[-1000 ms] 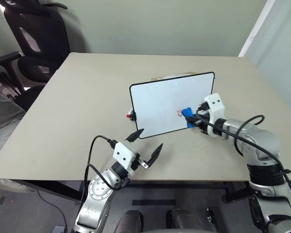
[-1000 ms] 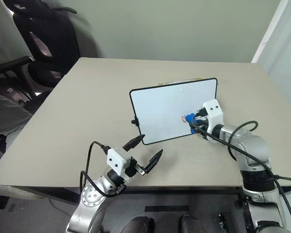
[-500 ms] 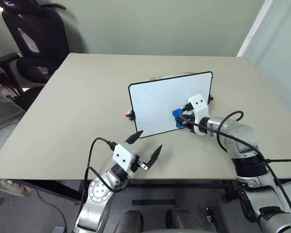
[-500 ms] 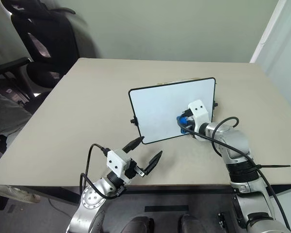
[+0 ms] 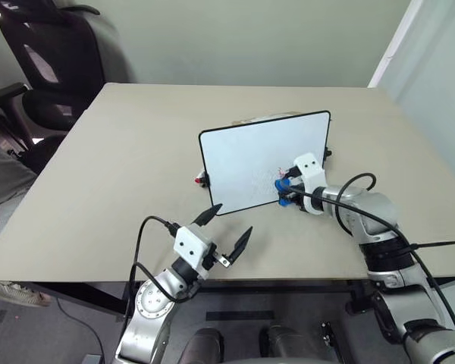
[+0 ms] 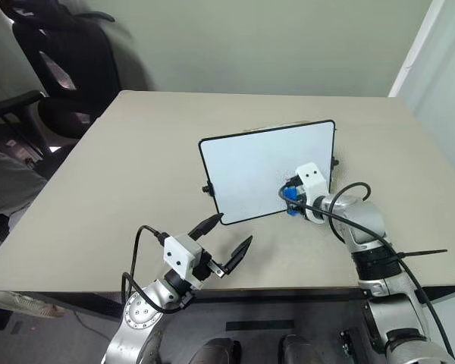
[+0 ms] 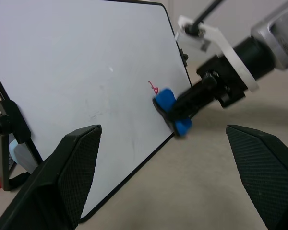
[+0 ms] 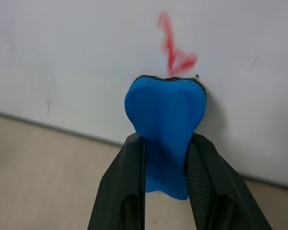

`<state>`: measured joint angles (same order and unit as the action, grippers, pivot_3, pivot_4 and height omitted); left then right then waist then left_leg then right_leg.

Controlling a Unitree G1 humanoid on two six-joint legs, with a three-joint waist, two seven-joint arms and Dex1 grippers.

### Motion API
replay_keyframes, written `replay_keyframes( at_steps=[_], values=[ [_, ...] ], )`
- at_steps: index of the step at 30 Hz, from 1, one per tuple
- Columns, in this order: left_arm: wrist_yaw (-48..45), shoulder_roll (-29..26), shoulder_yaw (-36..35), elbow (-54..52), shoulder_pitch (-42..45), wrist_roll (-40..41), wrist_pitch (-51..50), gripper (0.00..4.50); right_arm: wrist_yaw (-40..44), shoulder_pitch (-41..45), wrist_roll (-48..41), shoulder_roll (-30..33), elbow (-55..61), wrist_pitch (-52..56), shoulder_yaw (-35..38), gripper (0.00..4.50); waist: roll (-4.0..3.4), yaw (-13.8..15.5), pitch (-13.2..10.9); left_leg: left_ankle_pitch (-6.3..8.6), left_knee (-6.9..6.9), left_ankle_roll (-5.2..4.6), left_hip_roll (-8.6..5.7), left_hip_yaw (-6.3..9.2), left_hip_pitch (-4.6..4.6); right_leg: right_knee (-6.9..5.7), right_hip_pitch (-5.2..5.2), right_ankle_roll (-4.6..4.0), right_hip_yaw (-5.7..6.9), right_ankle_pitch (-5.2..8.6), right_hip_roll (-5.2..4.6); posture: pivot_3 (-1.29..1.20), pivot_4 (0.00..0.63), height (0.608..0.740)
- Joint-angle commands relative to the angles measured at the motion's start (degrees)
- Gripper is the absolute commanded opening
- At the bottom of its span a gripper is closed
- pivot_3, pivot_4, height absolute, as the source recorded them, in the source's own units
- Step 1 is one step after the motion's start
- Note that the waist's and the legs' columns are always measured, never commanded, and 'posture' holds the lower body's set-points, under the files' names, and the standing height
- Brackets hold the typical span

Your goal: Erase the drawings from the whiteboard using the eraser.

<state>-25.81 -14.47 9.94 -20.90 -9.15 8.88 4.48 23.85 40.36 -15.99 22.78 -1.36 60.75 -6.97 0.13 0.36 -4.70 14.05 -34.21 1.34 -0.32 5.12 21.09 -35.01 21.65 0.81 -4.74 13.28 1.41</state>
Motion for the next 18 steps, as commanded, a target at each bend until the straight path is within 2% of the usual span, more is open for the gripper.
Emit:
replay_keyframes(
  at_steps=[1,6,18],
  values=[
    [0.41,0.23,-0.27,-2.45,0.60,0.17,0.37,4.50,0.02,3.62,0.15,0.64,2.19,-2.05,2.76,1.13,0.04,-0.14,-0.02,0.00,0.00,0.00,0.01,0.00,-0.01,0.00,0.00,0.00,0.00,0.00,0.01,0.00,0.150,0.739],
    [0.44,0.22,-0.24,-2.74,0.64,0.19,0.08,4.50,0.13,4.80,0.19,0.59,2.94,-1.10,2.44,1.13,0.04,-0.18,-0.04,0.00,0.04,0.01,0.02,0.01,0.01,0.00,0.07,-0.03,0.00,-0.02,0.02,0.00,0.150,0.739],
    [0.60,0.58,0.43,-3.37,0.17,0.04,-0.21,4.50,1.27,-0.26,0.88,-0.08,1.57,1.86,-3.08,1.13,0.08,-0.18,-0.01,-0.01,0.04,0.00,0.03,0.00,-0.01,0.00,0.07,-0.04,0.00,-0.07,0.02,0.00,0.150,0.739]
  ],
)
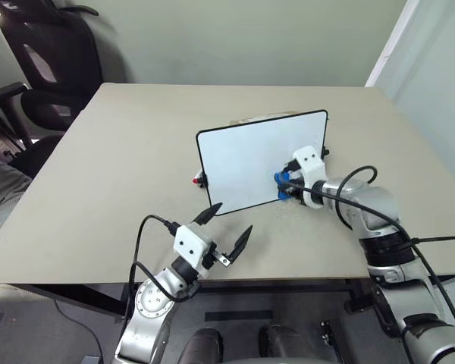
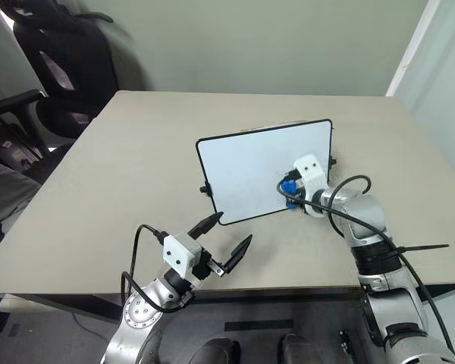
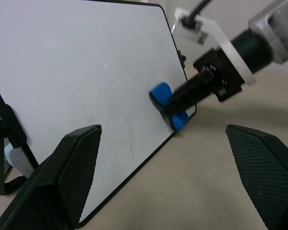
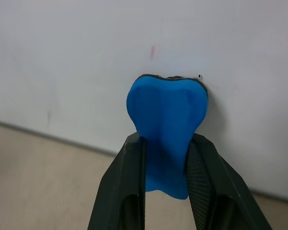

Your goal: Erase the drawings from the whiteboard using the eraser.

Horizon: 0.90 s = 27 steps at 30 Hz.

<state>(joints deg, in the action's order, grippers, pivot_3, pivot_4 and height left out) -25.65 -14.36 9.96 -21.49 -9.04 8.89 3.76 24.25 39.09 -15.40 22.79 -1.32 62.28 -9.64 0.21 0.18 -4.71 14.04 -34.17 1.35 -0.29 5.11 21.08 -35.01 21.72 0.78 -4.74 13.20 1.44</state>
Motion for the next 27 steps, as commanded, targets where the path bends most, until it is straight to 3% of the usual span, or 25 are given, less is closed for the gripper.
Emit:
replay_keyframes(
  at_steps=[1,13,27],
  values=[
    [0.47,0.51,0.45,-2.75,0.02,-0.01,0.53,4.50,1.21,1.24,0.22,0.08,1.78,0.44,-0.76,1.13,0.00,0.00,0.00,0.00,0.00,0.00,0.00,0.00,-0.01,0.00,-0.01,0.00,0.00,0.00,0.01,0.00,0.150,0.739],
    [0.96,1.15,0.49,-1.78,0.10,-0.07,1.21,4.50,1.97,9.36,-0.21,2.28,2.38,0.71,2.49,1.13,-0.01,0.02,-0.03,0.04,0.02,0.06,0.01,0.01,0.03,0.01,0.10,-0.02,0.00,0.00,0.01,0.00,0.150,0.739],
    [0.98,1.59,0.43,-0.95,0.15,-0.36,1.88,4.50,2.94,2.40,0.97,3.48,-2.62,2.04,0.17,1.13,0.03,0.08,0.00,-0.01,0.02,0.02,0.01,-0.01,0.03,0.03,0.03,-0.03,0.00,-0.02,0.01,0.00,0.150,0.739]
  ],
)
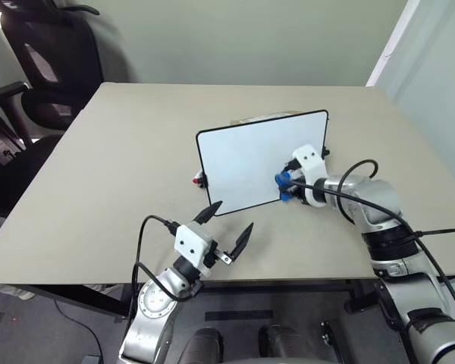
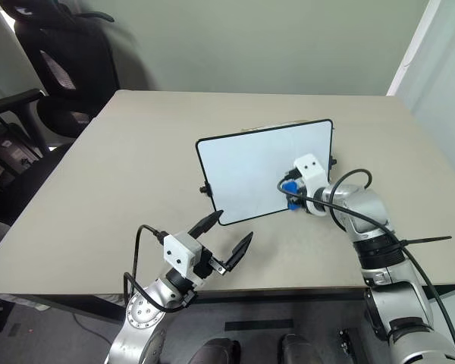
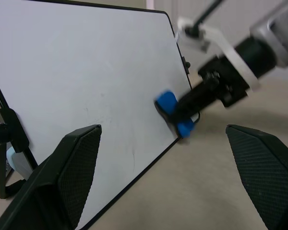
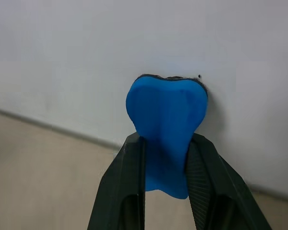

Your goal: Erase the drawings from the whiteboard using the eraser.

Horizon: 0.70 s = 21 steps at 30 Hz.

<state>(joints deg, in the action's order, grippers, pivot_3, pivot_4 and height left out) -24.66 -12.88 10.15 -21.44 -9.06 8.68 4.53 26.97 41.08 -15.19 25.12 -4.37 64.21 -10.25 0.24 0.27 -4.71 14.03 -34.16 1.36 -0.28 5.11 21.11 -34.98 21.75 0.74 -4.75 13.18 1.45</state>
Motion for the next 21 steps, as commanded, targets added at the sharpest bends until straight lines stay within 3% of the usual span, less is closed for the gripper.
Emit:
replay_keyframes(
  at_steps=[1,13,21],
  values=[
    [-0.05,0.07,0.25,-0.98,0.16,-0.17,1.14,4.50,0.29,0.11,0.84,1.67,0.51,0.47,0.89,1.13,0.00,0.00,0.00,0.00,0.00,0.00,0.00,0.00,0.00,0.00,0.00,0.00,0.00,0.00,0.00,0.00,0.150,0.739],
    [-0.70,-0.21,0.22,0.31,1.04,-0.03,1.19,4.50,2.10,4.89,-3.13,5.74,9.17,1.64,8.77,1.13,-0.01,0.12,-0.03,0.00,0.01,-0.01,0.00,0.00,0.02,-0.01,0.00,0.00,0.00,0.01,0.01,0.00,0.150,0.739],
    [-0.88,-0.45,0.17,0.03,0.65,0.12,1.21,4.50,0.53,-1.30,-3.28,7.58,13.04,3.29,12.07,1.13,0.04,0.40,-0.01,-0.08,-0.01,-0.13,0.00,0.01,-0.03,0.06,-0.13,0.10,0.00,0.14,0.02,0.00,0.150,0.739]
  ],
)
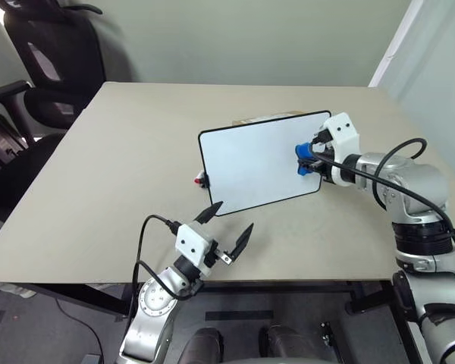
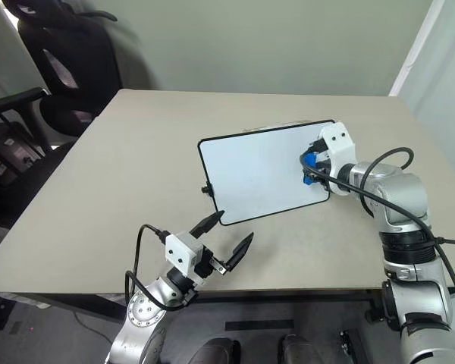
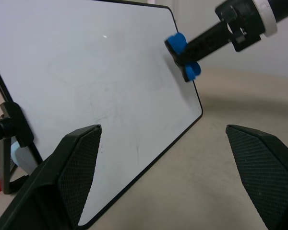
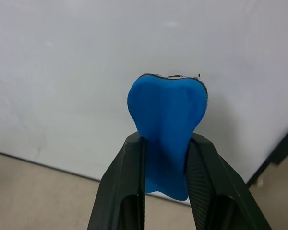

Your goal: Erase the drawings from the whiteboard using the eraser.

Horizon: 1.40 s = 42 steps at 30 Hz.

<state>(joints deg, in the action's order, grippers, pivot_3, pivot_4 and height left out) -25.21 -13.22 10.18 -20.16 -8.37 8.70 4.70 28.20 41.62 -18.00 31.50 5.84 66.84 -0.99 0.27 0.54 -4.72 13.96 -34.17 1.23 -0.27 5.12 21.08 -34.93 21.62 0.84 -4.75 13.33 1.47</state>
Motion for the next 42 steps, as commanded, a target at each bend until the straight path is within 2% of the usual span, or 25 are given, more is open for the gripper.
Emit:
replay_keyframes(
  at_steps=[1,5,10,15,21,23,25,29,32,37,42],
  values=[
    [-0.37,-0.19,0.07,-1.38,-0.18,0.17,1.04,4.50,-0.89,-2.95,-0.52,1.44,3.56,0.80,3.42,1.13,0.00,0.21,0.00,-0.10,0.00,-0.17,0.00,0.00,0.00,0.00,-0.04,0.03,0.00,0.02,0.00,0.00,0.150,0.739],
    [-0.37,-0.41,-0.05,-1.90,-0.59,0.30,0.85,4.50,-1.12,-9.08,-0.46,4.52,8.37,1.14,7.55,1.13,-0.02,0.39,-0.01,-0.18,0.00,-0.30,0.00,-0.02,0.02,0.00,-0.06,0.05,-0.02,0.05,0.00,0.00,0.150,0.739],
    [-0.30,-0.44,0.22,-2.72,-1.21,0.07,0.41,4.50,-0.90,-15.84,-1.14,9.76,11.25,5.66,13.83,1.13,0.09,0.45,-0.08,0.11,-0.01,0.19,-0.01,-0.04,-0.03,0.02,-0.22,0.17,-0.03,0.14,0.00,0.00,0.150,0.739],
    [-0.39,-0.61,0.36,-3.05,-1.40,0.05,0.09,4.50,-1.16,-19.24,-0.45,10.78,9.45,6.17,12.98,1.13,0.13,-0.13,-0.17,0.13,0.00,0.20,-0.01,-0.04,-0.05,-0.04,-0.35,0.35,-0.05,0.33,0.02,0.00,0.150,0.739],
    [-0.85,-0.92,0.32,-2.52,-0.64,0.14,-0.25,4.50,-2.36,-18.26,1.02,8.74,2.64,4.28,10.31,1.13,0.07,-0.33,-0.23,0.07,0.00,0.11,0.00,-0.02,-0.07,-0.06,-0.31,0.38,-0.05,0.33,0.06,0.00,0.150,0.739],
    [-0.94,-0.99,0.32,-2.30,-0.29,0.17,-0.29,4.50,-2.61,-18.18,1.61,8.67,1.28,3.20,9.36,1.55,0.00,-0.21,-0.23,0.03,-0.03,0.04,0.00,-0.02,-0.08,-0.04,-0.24,0.39,-0.06,0.32,0.06,0.00,0.150,0.739],
    [-1.13,-1.08,0.32,-2.07,0.09,0.29,-0.43,4.50,-2.95,-18.03,1.77,8.31,0.88,1.84,9.34,2.03,0.01,-0.11,-0.23,-0.29,-0.06,-0.49,0.00,-0.02,-0.06,-0.05,-0.20,0.42,-0.08,0.30,0.06,0.00,0.150,0.739],
    [-1.31,-1.09,0.27,-1.53,0.55,0.36,-0.37,4.50,-3.15,-18.87,1.37,8.72,3.35,1.84,10.64,3.39,-0.03,0.06,-0.20,-0.26,-0.07,-0.45,0.00,-0.03,-0.04,-0.04,-0.27,0.43,-0.08,0.29,0.06,0.00,0.150,0.739],
    [-1.52,-1.21,0.10,-1.15,0.82,0.51,-0.27,4.50,-2.15,-21.44,0.88,10.97,8.16,1.67,12.00,3.39,-0.05,0.26,-0.19,-0.20,-0.05,-0.45,0.00,-0.03,-0.02,-0.02,-0.28,0.45,-0.08,0.31,0.06,0.00,0.150,0.739],
    [-1.73,-1.47,-0.12,-0.94,0.83,0.67,-0.15,4.50,0.60,-27.61,-2.82,13.14,18.97,2.74,19.05,3.39,0.00,0.39,-0.20,0.23,-0.05,-0.04,-0.01,-0.04,-0.01,0.00,-0.57,0.43,-0.08,0.58,0.06,0.00,0.150,0.739],
    [-2.43,-1.98,-0.54,-0.47,1.44,0.82,-0.06,4.50,2.36,-36.30,-6.58,8.21,27.70,-4.15,27.45,3.39,0.05,0.36,-0.21,0.28,-0.06,0.05,-0.01,-0.03,-0.10,-0.02,-0.63,0.45,-0.08,0.65,0.08,0.00,0.150,0.739]
  ],
)
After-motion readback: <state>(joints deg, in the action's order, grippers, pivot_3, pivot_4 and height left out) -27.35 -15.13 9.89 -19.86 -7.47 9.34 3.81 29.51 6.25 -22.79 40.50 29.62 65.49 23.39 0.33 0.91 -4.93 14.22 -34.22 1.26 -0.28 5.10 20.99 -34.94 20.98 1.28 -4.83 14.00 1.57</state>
